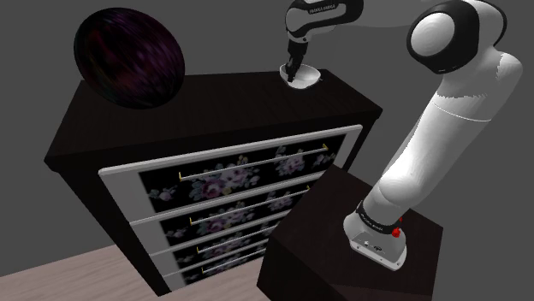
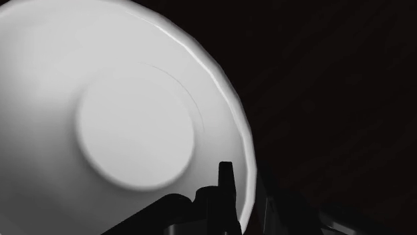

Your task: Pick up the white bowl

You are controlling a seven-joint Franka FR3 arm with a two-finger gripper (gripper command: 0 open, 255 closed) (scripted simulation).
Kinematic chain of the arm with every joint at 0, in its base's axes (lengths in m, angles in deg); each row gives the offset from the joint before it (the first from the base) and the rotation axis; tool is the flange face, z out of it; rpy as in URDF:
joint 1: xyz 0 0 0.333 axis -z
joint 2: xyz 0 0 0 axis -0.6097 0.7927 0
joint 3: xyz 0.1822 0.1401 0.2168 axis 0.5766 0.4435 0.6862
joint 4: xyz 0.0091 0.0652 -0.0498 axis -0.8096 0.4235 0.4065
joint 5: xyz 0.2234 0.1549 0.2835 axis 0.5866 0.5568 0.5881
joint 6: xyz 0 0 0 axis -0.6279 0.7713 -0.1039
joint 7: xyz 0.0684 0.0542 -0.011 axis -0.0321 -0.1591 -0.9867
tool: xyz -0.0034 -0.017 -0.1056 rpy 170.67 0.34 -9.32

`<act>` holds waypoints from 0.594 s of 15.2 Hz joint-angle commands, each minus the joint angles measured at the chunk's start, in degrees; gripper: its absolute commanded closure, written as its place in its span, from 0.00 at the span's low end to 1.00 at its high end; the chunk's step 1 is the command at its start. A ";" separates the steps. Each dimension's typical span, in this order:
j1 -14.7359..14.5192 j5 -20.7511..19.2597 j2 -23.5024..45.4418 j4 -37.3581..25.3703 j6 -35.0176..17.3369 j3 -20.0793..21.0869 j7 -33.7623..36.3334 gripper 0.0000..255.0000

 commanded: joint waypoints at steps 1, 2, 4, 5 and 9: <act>0.01 0.00 -0.07 -0.54 0.67 -0.01 -0.05 1.00; 0.00 -0.01 -0.18 -1.18 1.42 -0.01 -0.09 1.00; -0.01 -0.01 -0.34 -2.53 2.92 0.00 -0.17 1.00; -0.02 0.00 -0.41 -3.22 3.68 0.01 -0.21 1.00; -0.04 0.04 -0.54 -6.14 6.72 0.02 -0.41 1.00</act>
